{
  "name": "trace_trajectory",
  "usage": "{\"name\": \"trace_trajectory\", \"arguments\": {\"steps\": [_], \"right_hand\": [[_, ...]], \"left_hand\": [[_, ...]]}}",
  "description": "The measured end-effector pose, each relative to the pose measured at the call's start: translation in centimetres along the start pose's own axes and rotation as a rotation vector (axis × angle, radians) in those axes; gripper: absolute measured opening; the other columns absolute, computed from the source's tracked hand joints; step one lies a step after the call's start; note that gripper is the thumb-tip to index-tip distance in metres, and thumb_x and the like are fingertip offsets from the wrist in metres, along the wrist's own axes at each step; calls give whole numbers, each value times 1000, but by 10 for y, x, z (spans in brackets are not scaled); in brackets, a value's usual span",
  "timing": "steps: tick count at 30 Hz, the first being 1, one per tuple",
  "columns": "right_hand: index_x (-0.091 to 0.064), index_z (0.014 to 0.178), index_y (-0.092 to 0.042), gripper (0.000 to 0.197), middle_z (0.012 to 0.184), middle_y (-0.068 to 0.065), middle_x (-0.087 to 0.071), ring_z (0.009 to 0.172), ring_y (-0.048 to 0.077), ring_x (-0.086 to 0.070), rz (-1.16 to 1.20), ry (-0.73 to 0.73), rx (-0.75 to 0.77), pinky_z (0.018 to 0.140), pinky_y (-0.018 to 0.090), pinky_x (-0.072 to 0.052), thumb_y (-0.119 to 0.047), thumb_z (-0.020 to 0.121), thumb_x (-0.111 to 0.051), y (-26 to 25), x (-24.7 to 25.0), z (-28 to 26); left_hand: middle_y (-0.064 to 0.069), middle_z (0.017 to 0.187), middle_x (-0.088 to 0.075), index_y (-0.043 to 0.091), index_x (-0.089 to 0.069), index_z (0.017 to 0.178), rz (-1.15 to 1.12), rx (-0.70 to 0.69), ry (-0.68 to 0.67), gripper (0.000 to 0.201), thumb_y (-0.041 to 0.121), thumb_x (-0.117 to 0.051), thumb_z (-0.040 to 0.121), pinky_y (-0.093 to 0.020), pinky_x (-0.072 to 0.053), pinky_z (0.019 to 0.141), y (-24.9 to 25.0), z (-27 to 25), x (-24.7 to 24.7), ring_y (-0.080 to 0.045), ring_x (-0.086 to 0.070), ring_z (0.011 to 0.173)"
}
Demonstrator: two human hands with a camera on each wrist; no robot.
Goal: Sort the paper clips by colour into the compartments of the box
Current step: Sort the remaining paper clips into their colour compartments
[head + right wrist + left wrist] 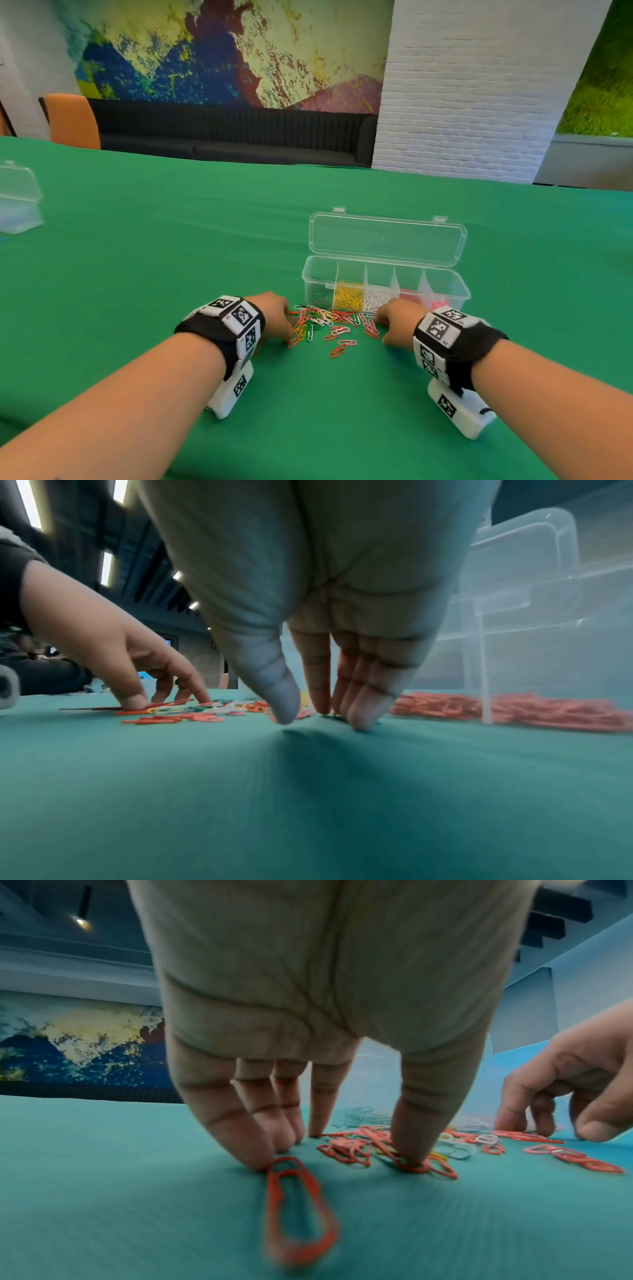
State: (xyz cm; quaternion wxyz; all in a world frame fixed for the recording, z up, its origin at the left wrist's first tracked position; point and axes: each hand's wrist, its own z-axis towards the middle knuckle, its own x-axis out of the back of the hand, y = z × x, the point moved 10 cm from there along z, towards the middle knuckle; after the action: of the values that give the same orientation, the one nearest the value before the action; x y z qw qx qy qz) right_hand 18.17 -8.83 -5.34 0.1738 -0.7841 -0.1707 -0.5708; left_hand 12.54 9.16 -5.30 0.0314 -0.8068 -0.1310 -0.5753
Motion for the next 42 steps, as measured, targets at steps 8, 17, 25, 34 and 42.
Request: {"name": "trace_trajectory", "arguments": {"steps": [8,17,25,34,42], "right_hand": [[-47,135,-21,47,137,1,-47,118,17,-53,81,73,62,96,24,-43,-10,90,-48,-8,15,-5],[-41,139,-20,49,136,5,-42,121,22,-48,-4,-38,109,102,29,-41,-14,92,-48,-30,-4,-4],[-41,139,-23,51,141,0,-40,128,18,-43,53,20,173,107,31,-37,-12,90,-46,-44,10,4],[-49,133,-20,44,132,4,-47,120,22,-48,-19,-66,210,103,32,-40,-11,90,-44,-62,-1,11],[-37,142,-26,54,148,0,-35,132,18,-40,0,-36,238,107,31,-36,-11,91,-43,-73,14,18]], "left_hand": [[2,121,-60,27,-51,132,-159,-141,-18,47,25,-56,85,-26,-47,90,19,7,-2,-16,-59,103],[-2,136,-40,24,-51,130,-61,-205,-3,40,24,-51,90,-32,-42,100,40,10,-2,-19,-48,119],[3,111,-58,22,-63,108,-189,-264,102,26,15,-50,87,-23,-45,80,40,12,13,-13,-54,92],[-4,124,-48,18,-46,124,-402,-190,364,42,7,-53,85,-26,-40,85,17,19,41,-17,-51,103],[-2,148,-38,23,-31,145,-418,-212,243,60,6,-46,90,-27,-34,104,14,22,31,-15,-41,132]]}}
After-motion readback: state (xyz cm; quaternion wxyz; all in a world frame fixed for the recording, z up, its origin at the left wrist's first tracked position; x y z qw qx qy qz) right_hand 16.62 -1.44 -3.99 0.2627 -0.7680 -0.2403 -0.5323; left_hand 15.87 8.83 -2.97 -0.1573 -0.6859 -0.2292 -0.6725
